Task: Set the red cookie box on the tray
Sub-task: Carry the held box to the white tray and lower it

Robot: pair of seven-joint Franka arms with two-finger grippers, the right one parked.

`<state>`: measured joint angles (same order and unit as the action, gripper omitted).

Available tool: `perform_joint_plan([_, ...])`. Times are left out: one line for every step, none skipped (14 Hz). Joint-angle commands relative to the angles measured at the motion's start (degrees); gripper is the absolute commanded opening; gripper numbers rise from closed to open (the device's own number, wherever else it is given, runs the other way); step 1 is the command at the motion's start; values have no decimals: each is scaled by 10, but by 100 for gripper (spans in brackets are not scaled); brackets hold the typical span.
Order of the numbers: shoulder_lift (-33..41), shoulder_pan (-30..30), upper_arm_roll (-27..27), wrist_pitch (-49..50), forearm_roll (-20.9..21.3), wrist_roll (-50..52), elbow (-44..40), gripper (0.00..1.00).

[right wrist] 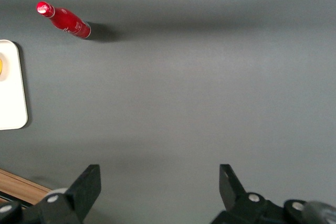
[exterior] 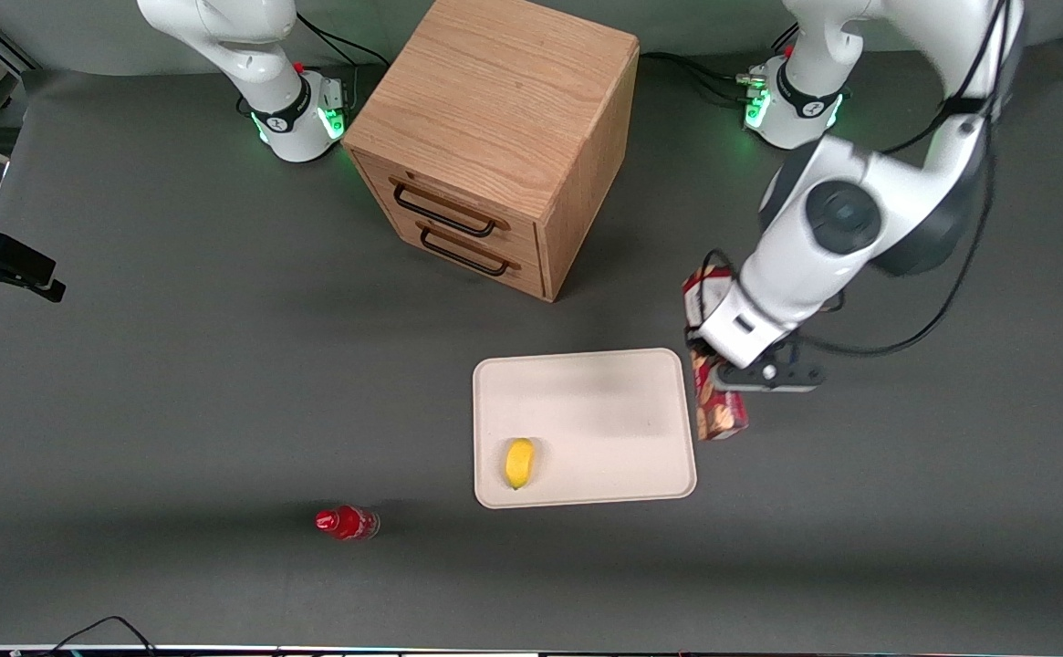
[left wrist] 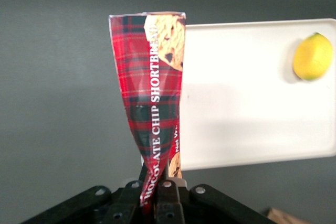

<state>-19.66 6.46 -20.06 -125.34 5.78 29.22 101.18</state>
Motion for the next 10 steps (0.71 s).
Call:
perform_joint_plan([-75,23,2,-21,68,72,-53,0])
perform_joint_plan([-99,25,3,-35,92,102,-57,0])
perform_joint_plan([-120,29,2,-57,106,135,-61,0])
perform_joint_plan([-137,34,2,-81,110,150,-60,0])
perform_joint_plan([-152,41,3,-104,116,151,-61,0])
perform_joint_plan([-165,41,3,-118,133,153,-61,0])
perform_joint_plan([-174,42,2,-125,145,154,-62,0])
perform_joint_plan([-182,42,3,-130,150,154,-63,0])
perform_joint_plan([-187,44,3,-138,150,155,-63,0])
perform_joint_plan([-190,44,3,-145,150,155,-63,0])
